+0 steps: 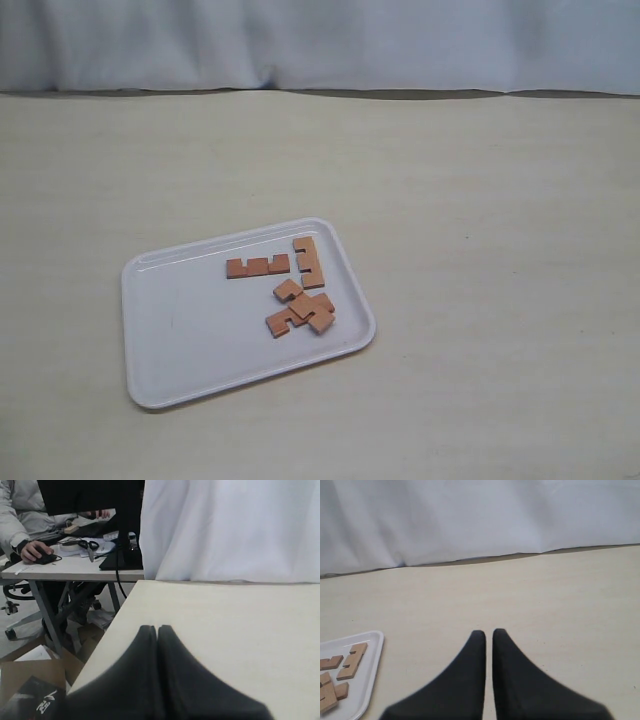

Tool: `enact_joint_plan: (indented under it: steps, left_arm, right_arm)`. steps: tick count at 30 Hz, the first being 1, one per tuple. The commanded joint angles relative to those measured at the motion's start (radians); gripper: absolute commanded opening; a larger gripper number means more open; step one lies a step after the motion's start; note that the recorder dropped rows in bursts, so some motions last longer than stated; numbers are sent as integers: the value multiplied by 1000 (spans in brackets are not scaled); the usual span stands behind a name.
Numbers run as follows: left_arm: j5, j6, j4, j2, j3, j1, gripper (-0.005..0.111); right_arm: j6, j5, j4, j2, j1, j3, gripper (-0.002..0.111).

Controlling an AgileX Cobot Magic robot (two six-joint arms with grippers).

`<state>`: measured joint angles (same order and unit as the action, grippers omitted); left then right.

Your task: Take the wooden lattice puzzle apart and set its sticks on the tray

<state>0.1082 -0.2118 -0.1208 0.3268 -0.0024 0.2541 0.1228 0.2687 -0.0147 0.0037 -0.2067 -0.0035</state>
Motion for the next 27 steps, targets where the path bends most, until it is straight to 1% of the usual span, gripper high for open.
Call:
enact_joint_plan:
  steps: [1,5,9,11,22,27]
  left_arm:
    - [17,38,-2,-56,2,-7,0]
    - [-62,38,39,-178,2,-68,0]
    - [-145,34,61,-327,2,-152,0]
    - [-154,27,63,-327,2,-187,0]
    - [-157,34,109,-327,2,-234,0]
    - [-184,52,93,-327,2,-233,0]
  right_arm:
    - [0,-8,1,-4,-1,3,5]
    - [0,-8,1,-4,-1,3,5]
    - [0,-8,1,-4,-1,3,5]
    - [0,-8,1,-4,-1,3,5]
    - [0,-8,1,-4,-1,3,5]
    - [0,-8,1,-4,-1,3,5]
